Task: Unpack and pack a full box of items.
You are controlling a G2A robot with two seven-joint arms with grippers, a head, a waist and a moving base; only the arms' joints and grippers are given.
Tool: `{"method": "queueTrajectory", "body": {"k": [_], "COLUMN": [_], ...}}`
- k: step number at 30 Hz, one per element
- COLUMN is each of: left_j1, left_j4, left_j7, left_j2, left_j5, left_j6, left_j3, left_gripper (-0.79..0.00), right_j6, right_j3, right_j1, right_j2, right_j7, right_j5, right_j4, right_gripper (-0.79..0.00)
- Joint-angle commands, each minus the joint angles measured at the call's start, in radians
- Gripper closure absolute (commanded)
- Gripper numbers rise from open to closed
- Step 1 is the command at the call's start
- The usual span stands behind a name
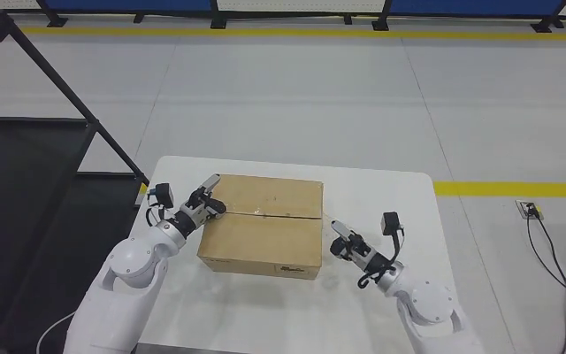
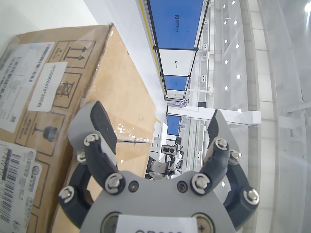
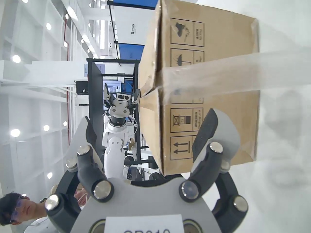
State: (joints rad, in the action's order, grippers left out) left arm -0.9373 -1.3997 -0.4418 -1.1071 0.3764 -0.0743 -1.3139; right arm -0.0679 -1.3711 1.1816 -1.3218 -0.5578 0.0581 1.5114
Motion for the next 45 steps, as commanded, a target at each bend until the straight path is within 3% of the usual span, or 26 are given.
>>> {"method": "queueTrajectory", "body": {"k": [1,7,20,35,45], "left_j1": [0.000,-0.004,-0.008,-0.011,-0.017], "left_j4": [-0.001,-0.007,-0.017,-0.016,-0.022], "left_j7": [-0.001,-0.004,-0.007,-0.005,-0.001], "left_j2": [0.000,-0.001,-0.004,-0.010,-0.012], "left_j5": [-0.003,-0.009,-0.027,-0.035,-0.035], "left_j6": [-0.001,-0.002,-0.014,-0.015,-0.018], "left_j3": [-0.002,-0.010,-0.014,-0.015,-0.025], "left_gripper": [-0.785,-0.785,-0.785,-0.785,-0.785], "right_j6": [0.001,-0.014,-0.245,-0.214,-0.434], "right_j3": [0.010,0.057,0.179,0.185,0.227], "right_j1": [0.008,0.002,-0.019,-0.027,-0.095], "right_j2": [-0.003,-0.019,-0.077,-0.085,-0.126], "right_j7": [0.041,0.166,0.558,0.603,0.660], "right_j5": [0.005,0.053,0.122,0.138,0.265], "right_j4": [-0.009,-0.090,-0.248,-0.246,-0.394], "right_gripper": [-0.785,-0.785,-0.785,-0.785,-0.785]}}
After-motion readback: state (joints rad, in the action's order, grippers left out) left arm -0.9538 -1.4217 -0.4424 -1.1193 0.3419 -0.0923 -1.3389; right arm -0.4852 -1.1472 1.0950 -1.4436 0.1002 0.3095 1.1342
